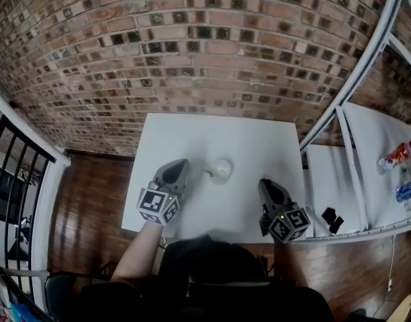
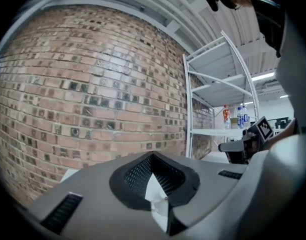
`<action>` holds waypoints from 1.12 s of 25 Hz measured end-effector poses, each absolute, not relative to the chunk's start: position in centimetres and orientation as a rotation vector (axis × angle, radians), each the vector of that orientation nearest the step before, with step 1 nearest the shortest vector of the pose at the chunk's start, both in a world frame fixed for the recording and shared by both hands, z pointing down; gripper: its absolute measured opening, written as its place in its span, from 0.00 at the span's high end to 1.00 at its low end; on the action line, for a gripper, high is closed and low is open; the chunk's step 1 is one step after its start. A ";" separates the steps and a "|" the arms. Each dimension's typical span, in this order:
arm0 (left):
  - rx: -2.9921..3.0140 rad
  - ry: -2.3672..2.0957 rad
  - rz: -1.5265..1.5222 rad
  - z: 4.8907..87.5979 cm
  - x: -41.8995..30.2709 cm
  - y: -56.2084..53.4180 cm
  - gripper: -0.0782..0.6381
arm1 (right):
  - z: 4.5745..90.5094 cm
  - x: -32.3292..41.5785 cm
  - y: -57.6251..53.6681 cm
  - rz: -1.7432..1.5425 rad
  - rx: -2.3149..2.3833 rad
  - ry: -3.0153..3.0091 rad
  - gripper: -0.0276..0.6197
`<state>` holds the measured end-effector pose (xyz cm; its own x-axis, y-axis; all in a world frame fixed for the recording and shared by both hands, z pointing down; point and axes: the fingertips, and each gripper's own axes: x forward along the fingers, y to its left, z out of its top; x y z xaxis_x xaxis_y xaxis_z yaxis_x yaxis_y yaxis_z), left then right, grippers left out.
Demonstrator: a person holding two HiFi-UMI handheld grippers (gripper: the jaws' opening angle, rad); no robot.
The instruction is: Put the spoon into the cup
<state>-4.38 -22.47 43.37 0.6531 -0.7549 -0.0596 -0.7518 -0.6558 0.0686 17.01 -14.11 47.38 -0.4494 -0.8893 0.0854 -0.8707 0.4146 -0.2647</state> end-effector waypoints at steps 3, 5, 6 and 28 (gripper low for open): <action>2.833 -1.347 -0.212 41.7 -6.0 -21.2 0.89 | 46.9 15.8 -14.1 -0.406 -1.590 2.607 0.95; 2.847 -1.363 -0.212 41.3 -6.8 -20.6 0.88 | 46.7 15.0 -14.2 -0.397 -1.575 2.611 0.95; 2.844 -1.370 -0.208 41.3 -7.2 -20.4 0.89 | 46.7 14.7 -14.3 -0.393 -1.569 2.612 0.95; 2.737 -1.489 -0.161 44.0 -11.6 -17.5 0.88 | 48.8 12.9 -13.6 -0.377 -1.693 2.654 0.95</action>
<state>-11.56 -17.53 43.99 0.5390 -0.8385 -0.0802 -0.8363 -0.5440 0.0680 12.88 -13.58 48.83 -0.4293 -0.8905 0.1510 -0.8973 0.4015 -0.1834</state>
